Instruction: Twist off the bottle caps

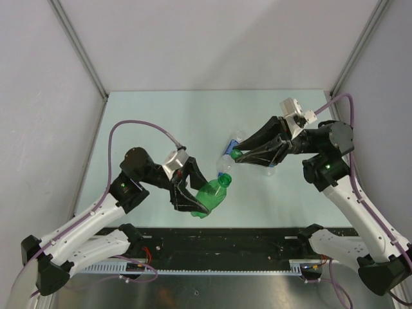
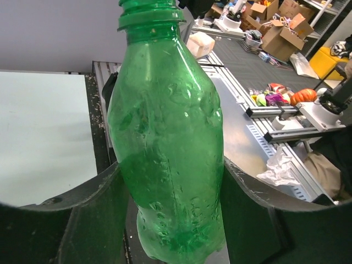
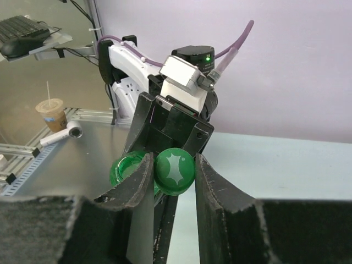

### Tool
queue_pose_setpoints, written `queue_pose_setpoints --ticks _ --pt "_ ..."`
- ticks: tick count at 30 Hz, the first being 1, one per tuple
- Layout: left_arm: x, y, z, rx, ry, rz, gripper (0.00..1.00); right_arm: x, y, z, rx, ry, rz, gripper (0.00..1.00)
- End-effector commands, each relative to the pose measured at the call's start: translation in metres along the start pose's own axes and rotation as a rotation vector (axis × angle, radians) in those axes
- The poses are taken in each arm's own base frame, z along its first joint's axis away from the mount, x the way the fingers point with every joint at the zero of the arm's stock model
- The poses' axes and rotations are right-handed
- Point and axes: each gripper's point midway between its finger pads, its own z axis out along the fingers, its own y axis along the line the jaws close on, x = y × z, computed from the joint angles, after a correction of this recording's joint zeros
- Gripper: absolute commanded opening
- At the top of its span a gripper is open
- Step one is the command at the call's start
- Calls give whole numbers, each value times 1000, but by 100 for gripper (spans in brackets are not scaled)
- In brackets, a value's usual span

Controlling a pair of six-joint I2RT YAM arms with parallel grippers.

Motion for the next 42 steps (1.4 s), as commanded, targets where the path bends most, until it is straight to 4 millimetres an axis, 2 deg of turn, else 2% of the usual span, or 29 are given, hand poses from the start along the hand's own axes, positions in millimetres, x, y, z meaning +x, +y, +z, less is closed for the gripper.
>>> queue_pose_setpoints --ticks 1,10,17,24,31,36,42 --pt "-3 -11 -1 46 8 5 0 -17 3 -2 37 -29 -92 0" --pt "-11 0 -2 -18 -24 40 0 -10 -17 -4 121 -24 -61 0" --pt "-21 16 -12 -147 -77 101 0 12 -49 -9 253 17 4 0" --pt "-37 43 -34 -409 -131 156 0 39 -96 -22 475 56 88 0" --pt "-53 63 -70 -698 -231 222 0 71 -113 -24 515 130 144 0" --pt "-54 69 -91 -829 -268 228 0 116 -116 -14 512 244 219 0" --pt "-49 76 -92 -856 -241 190 0 194 -116 15 483 412 315 0"
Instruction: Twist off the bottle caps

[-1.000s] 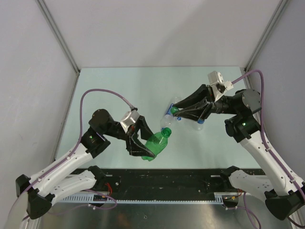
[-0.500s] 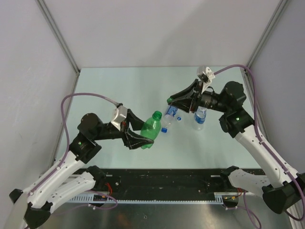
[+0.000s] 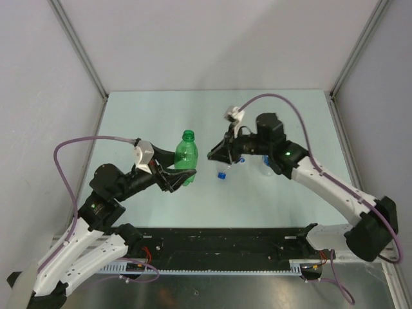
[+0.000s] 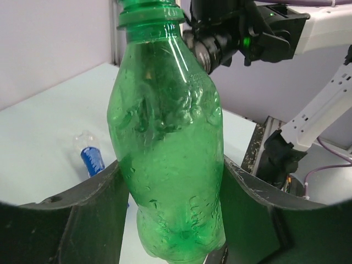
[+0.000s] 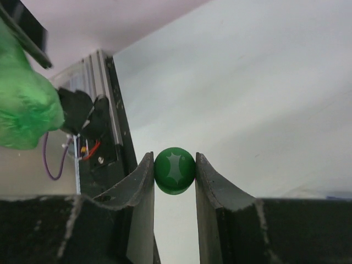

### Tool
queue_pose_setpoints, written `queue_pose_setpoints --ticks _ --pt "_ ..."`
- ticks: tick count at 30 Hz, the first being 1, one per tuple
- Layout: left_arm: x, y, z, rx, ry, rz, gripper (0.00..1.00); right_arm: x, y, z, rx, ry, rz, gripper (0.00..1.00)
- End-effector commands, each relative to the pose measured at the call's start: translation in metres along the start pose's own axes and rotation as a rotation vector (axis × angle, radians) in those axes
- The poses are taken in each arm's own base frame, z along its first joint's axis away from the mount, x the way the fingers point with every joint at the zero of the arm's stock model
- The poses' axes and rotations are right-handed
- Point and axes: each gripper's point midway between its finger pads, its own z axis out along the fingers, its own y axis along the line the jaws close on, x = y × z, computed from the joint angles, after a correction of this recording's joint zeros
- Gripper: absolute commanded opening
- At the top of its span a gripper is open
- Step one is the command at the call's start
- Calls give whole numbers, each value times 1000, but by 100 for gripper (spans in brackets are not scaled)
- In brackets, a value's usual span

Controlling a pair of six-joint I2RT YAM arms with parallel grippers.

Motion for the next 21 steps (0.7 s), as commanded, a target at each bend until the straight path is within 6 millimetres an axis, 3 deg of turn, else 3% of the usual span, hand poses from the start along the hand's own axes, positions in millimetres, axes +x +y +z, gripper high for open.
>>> queue_pose_setpoints --ticks 1,9,15,17,21 --pt "6 16 3 -77 32 5 0 41 -8 33 30 126 11 0" --pt "12 12 3 -52 50 -11 0 118 -23 87 39 286 149 0" --pt "16 12 0 -57 53 -25 0 178 -35 112 73 400 211 2" --pt "17 13 0 -60 54 -26 0 195 -38 116 86 432 231 5" --pt "18 13 -1 -66 56 -28 0 215 -46 119 116 469 266 28"
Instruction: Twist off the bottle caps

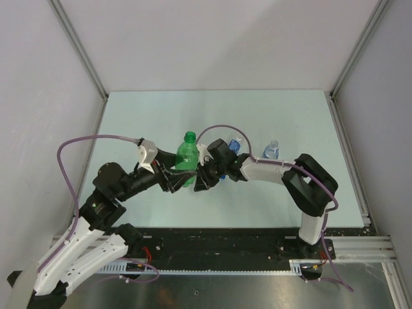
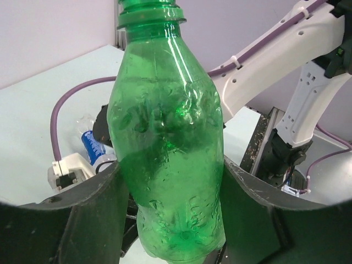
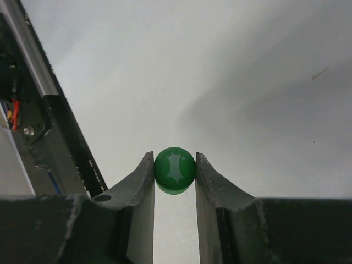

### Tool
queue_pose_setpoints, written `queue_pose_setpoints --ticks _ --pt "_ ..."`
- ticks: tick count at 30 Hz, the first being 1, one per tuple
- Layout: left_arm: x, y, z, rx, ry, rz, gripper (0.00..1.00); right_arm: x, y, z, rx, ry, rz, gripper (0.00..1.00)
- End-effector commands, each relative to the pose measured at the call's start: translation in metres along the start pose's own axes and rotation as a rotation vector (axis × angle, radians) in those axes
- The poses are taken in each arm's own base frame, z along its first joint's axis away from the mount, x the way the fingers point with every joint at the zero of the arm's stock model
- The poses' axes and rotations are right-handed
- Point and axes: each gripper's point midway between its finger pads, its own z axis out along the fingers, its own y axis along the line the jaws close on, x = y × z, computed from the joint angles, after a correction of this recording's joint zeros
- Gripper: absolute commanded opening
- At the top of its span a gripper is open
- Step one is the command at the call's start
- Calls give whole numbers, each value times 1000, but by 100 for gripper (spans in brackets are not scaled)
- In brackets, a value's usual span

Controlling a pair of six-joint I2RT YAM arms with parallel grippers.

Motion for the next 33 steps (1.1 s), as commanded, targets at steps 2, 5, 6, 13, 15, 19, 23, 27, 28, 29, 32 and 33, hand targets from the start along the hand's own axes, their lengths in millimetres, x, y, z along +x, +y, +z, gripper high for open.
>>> queue_pose_setpoints --ticks 2,5,6,13,15,19,23,27,28,29,32,33 --pt "-1 4 -1 -20 -13 0 0 -11 -6 9 25 -39 13 43" --pt "0 4 -1 -19 -10 -4 0 -16 -5 5 26 -53 13 62" --pt "0 4 -1 -18 -9 -5 0 -19 -5 3 29 -62 11 68" --pt "4 5 0 -22 1 -10 0 -39 -5 -15 41 -120 12 83" --pt "4 3 -1 -14 1 -9 0 -46 -3 -23 33 -141 15 84" --pt "3 1 -1 -3 0 -4 0 -63 5 -44 -8 -189 7 87" --pt "3 1 -2 -1 -3 -2 0 -85 14 -78 -39 -264 -16 89" --pt "3 0 -2 3 -3 -4 0 -113 27 -127 -68 -376 -34 92" --pt "3 -1 -2 5 -1 -5 0 -118 30 -138 -81 -401 -38 93" --pt "2 -2 -2 9 -2 -5 0 -123 35 -150 -94 -424 -43 94" --pt "0 -3 -2 20 -3 -3 0 -133 49 -184 -132 -486 -72 98" --pt "0 -5 -2 26 -3 -2 0 -135 55 -194 -145 -502 -86 99"
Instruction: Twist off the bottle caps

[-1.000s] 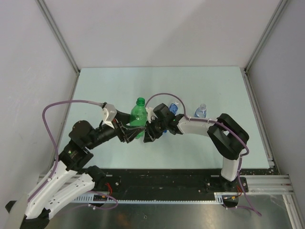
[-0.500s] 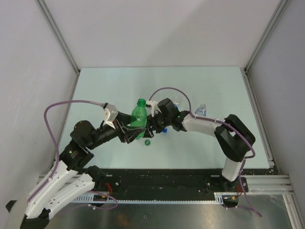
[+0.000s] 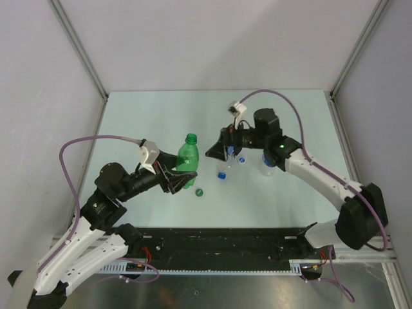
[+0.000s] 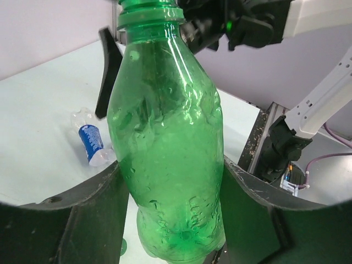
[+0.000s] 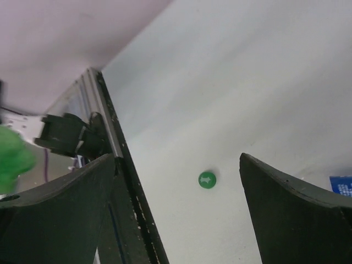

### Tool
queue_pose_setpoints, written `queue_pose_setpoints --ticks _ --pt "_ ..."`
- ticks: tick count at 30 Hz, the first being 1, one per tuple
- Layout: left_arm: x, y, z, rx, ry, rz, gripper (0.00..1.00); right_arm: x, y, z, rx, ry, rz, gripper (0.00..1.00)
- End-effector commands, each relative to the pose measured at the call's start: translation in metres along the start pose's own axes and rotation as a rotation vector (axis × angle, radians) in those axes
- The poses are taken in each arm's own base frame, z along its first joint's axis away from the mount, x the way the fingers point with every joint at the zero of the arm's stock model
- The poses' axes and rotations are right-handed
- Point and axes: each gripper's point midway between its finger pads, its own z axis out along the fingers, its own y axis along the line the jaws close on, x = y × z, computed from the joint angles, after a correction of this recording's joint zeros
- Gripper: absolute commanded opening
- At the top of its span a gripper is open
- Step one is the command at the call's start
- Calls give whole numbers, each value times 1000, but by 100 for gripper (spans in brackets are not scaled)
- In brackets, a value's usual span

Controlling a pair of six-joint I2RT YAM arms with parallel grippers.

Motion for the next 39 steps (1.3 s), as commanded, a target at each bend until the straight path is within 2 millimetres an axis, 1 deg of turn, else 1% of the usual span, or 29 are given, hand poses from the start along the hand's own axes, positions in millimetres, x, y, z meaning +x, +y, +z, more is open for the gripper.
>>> queue_pose_setpoints --ticks 1,4,7,11,14,17,20,29,32,34,35,39 --pt "-8 -6 -1 29 -20 6 0 -46 44 -41 -130 -123 -73 99" --pt "-8 -9 1 51 -9 5 0 -66 69 -65 -199 -188 -134 99" --pt "-7 -13 3 77 3 4 0 -79 94 -84 -281 -234 -180 99" --pt "-5 -20 6 125 23 4 0 -96 118 -99 -385 -288 -167 99" --pt "-5 -25 7 160 35 3 0 -107 131 -104 -460 -314 -138 99" --pt "-5 -28 7 175 39 1 0 -112 141 -104 -524 -321 -117 99" --pt "-4 -29 7 181 43 -1 0 -112 147 -99 -563 -318 -105 99" --pt "-2 -29 8 189 51 -8 0 -100 151 -76 -565 -284 -67 98" --pt "0 -29 9 192 60 -13 0 -95 152 -70 -557 -272 -66 96" --pt "1 -29 10 191 62 -14 0 -93 152 -67 -554 -265 -66 91" --pt "1 -29 10 191 64 -15 0 -92 151 -66 -552 -263 -65 87" --pt "1 -28 11 188 64 -14 0 -87 148 -59 -543 -244 -62 65"
